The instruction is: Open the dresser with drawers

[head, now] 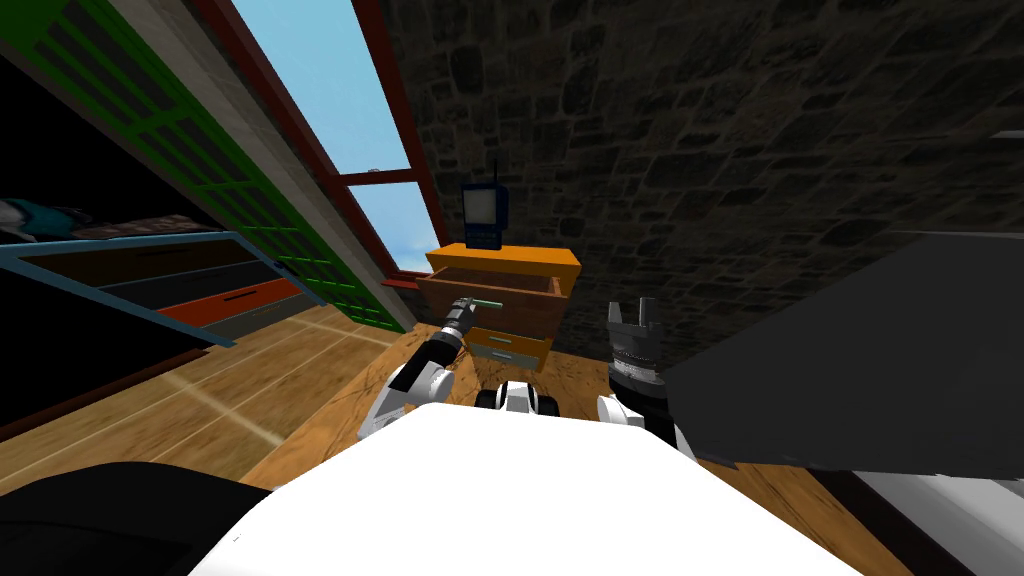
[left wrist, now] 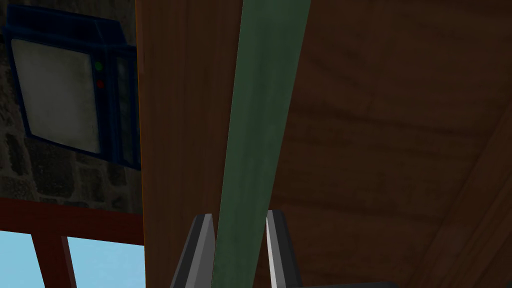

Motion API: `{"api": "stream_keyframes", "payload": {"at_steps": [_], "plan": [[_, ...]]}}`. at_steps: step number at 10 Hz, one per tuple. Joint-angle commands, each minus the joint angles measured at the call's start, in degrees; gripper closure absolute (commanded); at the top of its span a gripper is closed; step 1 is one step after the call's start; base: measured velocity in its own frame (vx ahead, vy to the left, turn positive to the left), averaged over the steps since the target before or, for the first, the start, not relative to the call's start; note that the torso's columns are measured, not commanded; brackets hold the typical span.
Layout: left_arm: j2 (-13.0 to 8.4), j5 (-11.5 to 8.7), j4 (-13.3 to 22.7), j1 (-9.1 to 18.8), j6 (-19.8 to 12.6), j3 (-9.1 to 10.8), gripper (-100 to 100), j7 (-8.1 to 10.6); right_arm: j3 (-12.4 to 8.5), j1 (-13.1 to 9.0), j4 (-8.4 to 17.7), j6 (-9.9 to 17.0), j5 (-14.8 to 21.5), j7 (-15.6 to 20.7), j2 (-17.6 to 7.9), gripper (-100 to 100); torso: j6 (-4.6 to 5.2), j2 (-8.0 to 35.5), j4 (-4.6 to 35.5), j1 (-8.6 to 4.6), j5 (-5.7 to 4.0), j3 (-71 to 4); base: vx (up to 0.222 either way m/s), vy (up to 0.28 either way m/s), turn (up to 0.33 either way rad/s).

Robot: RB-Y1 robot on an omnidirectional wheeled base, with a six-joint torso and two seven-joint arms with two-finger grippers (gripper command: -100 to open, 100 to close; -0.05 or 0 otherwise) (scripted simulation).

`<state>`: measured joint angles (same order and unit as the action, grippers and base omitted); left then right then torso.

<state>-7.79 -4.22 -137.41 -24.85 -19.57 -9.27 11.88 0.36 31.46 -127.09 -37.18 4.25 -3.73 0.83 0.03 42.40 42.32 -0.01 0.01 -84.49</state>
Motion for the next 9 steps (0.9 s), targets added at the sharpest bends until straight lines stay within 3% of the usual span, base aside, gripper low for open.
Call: {"api": "stream_keyframes", "payload": {"at_steps": [1, 8, 9], "plan": [[-0.5, -0.1, -3.7, 0.4, -4.0, 0.45, -100, 0.69, 0.0, 0.0, 0.0, 0.0, 0.0, 0.0, 0.0, 0, -0.01, -0.3, -0.1, -0.05, -0.03, -0.2, 0.024, -0.004, 0.016], [-1.6, -0.3, -12.4, 1.4, -13.4, 1.48, -100, 2.31, 0.0, 0.0, 0.0, 0.0, 0.0, 0.0, 0.0, 0, -0.08, 0.2, 0.3, -0.02, -0.11, 0.1, 0.035, -0.008, 0.013], [-1.3, -0.1, -11.0, 1.1, -13.1, 1.08, -100, 2.03, 0.0, 0.0, 0.0, 0.0, 0.0, 0.0, 0.0, 0, -0.09, 0.3, 0.4, -0.06, -0.16, 0.1, 0.014, -0.001, 0.002]]}}
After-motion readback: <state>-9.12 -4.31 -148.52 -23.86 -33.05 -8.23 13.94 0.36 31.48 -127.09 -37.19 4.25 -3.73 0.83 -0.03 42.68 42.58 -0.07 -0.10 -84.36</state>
